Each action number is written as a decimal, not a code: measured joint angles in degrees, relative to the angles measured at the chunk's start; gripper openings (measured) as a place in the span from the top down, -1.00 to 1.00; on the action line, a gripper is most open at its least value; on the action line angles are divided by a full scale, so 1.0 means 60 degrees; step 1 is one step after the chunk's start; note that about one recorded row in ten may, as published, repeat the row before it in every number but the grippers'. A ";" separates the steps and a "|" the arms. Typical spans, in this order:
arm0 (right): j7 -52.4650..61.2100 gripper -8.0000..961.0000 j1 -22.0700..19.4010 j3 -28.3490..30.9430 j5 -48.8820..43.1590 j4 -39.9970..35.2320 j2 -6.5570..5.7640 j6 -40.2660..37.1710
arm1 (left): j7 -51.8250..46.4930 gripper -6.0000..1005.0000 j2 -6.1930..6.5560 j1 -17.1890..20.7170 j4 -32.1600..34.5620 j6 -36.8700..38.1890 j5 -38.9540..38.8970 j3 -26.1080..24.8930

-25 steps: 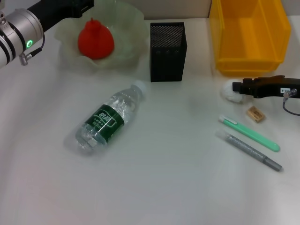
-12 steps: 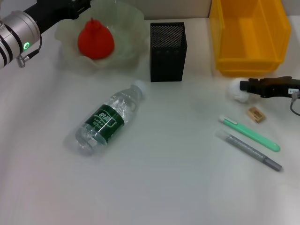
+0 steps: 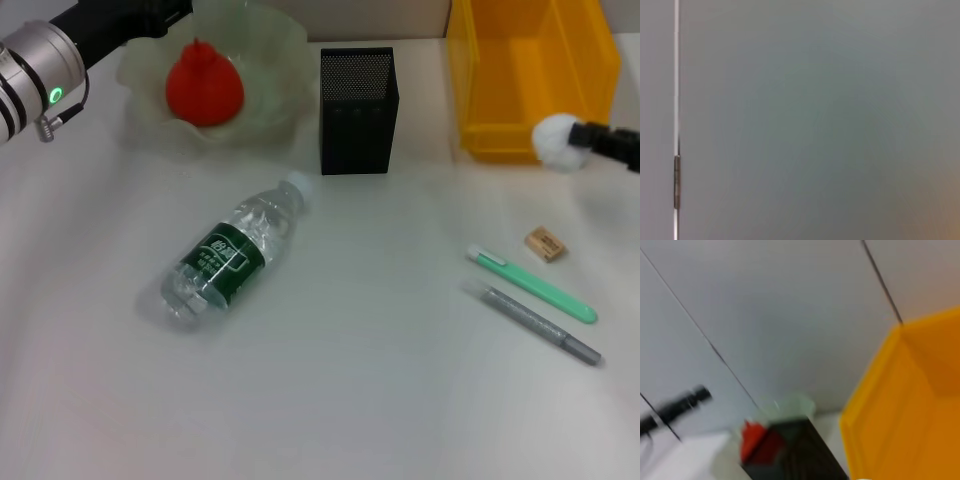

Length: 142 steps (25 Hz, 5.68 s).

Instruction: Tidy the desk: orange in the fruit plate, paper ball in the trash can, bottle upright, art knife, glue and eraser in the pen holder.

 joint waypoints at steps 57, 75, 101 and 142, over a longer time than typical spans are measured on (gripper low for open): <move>-0.4678 -0.39 0.1584 0.0289 0.3526 0.1989 0.0455 0.2835 | -1.3277 -0.40 -0.0063 0.0153 0.5088 0.1355 0.7938 0.9025; -0.4787 -0.39 0.1462 0.0316 0.3885 0.2055 0.0448 0.2747 | -1.3523 -0.09 -0.0073 -0.0462 0.4332 0.1058 0.8491 0.9961; -0.4790 -0.39 0.1185 0.0313 0.4027 0.2149 0.0450 0.1962 | -1.0308 0.26 0.0035 0.2754 0.7349 0.2969 0.4151 0.6444; -0.4788 -0.38 0.1095 0.0319 0.4037 0.2426 0.0450 0.1847 | -1.2691 -0.67 -0.0060 0.0830 0.5714 0.0147 0.7043 1.1462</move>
